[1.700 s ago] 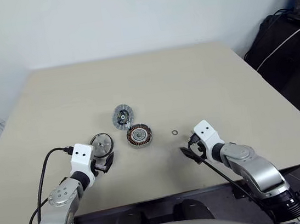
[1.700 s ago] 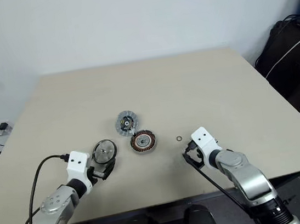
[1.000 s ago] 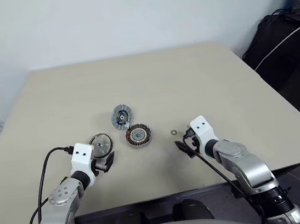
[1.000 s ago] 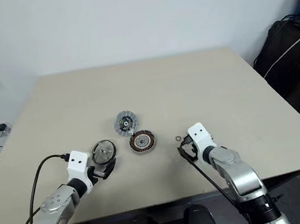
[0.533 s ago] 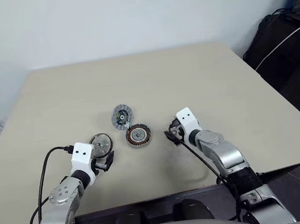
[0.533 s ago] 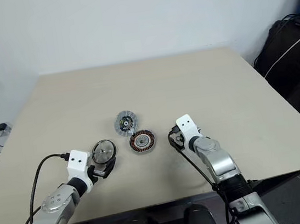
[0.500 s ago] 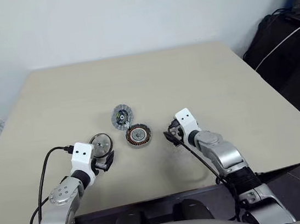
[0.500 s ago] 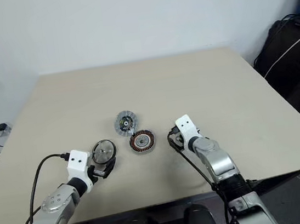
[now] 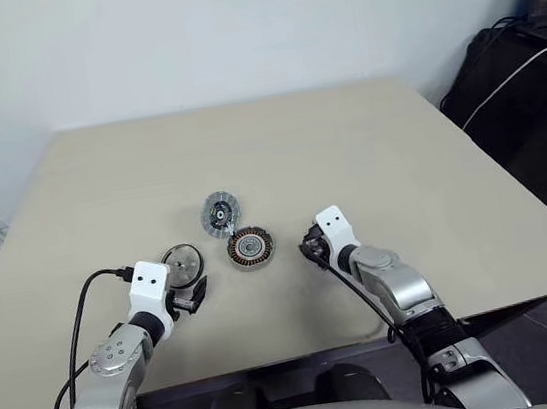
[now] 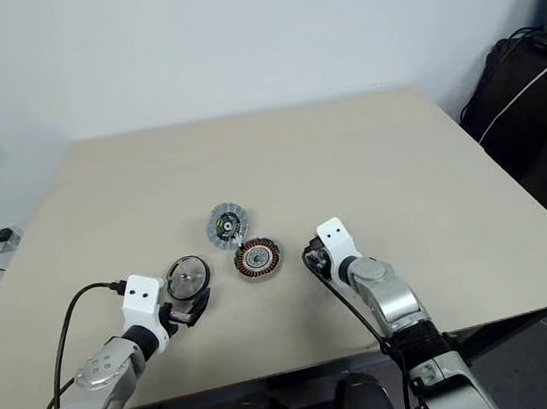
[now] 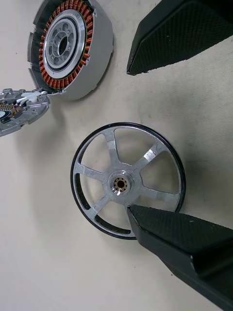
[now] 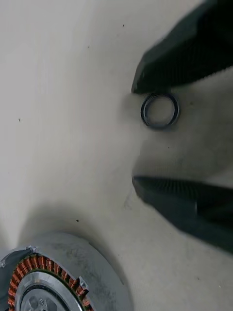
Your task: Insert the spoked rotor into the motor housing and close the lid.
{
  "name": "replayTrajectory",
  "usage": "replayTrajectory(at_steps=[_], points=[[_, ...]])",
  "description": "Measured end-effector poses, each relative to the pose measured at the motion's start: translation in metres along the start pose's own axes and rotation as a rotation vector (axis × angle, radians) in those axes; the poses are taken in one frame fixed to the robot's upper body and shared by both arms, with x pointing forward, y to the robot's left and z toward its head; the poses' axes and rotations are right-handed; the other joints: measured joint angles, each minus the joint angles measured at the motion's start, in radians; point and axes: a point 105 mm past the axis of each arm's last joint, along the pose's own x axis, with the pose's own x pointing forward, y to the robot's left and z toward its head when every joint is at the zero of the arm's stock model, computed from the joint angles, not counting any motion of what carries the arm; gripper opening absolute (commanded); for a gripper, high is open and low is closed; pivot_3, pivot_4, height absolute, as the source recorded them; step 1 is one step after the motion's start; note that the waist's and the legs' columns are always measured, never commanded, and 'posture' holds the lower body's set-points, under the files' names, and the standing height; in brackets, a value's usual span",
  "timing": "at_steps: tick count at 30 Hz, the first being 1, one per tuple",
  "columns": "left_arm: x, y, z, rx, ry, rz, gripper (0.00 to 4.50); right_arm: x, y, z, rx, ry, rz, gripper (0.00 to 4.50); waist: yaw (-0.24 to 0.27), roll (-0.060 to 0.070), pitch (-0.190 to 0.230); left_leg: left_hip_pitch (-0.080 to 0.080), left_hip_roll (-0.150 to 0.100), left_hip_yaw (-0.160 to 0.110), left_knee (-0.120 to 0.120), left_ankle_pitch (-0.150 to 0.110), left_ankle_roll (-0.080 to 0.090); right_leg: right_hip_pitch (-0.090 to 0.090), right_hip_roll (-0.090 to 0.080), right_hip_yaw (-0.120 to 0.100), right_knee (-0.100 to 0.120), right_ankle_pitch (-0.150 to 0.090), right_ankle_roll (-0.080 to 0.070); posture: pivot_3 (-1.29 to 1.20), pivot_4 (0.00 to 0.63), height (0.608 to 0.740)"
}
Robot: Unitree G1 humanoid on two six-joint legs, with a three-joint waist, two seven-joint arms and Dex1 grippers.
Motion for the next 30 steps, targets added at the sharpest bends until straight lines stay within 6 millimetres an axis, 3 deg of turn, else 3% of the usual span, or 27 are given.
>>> replayTrajectory(at_steps=[4,12,17,23,30], points=[[0.0,0.0,0.001,0.001,-0.002,0.0,4.5,-0.005,0.0,-0.003,0.008,-0.001,-0.003,0.67,0.002,0.0,0.0,0.0,0.0,0.0,0.0,0.0,0.0,0.0,0.0,0.0,0.001,0.0,0.0,0.0,0.0,0.74],[0.0,0.0,0.001,0.003,-0.003,0.0,4.5,-0.024,0.003,-0.009,-0.021,0.023,0.037,0.67,0.007,0.001,0.001,0.0,0.0,0.0,0.0,0.0,0.0,-0.001,-0.001,0.0,0.0,-0.001,-0.001,0.0,0.0,0.74],[0.002,0.0,0.004,0.006,-0.011,-0.002,4.5,-0.029,0.028,0.026,-0.088,-0.079,0.11,0.67,0.004,0.002,0.002,0.0,0.001,0.0,0.0,0.0,0.0,-0.001,0.0,-0.001,0.001,-0.001,-0.001,0.0,0.0,0.74],[0.003,0.001,0.005,0.006,-0.012,-0.003,4.5,-0.02,0.066,0.065,-0.168,-0.166,0.217,0.67,0.008,0.001,0.002,0.0,0.0,-0.001,0.0,0.0,0.0,-0.001,0.0,-0.001,0.001,-0.001,-0.001,0.0,0.0,0.74],[0.004,0.0,0.003,-0.001,-0.009,-0.003,4.5,0.006,0.09,0.061,-0.225,-0.124,0.272,0.67,0.007,0.0,0.002,0.0,0.0,0.0,-0.001,0.0,-0.001,-0.001,0.0,-0.001,0.001,-0.001,-0.001,0.0,0.0,0.74]])
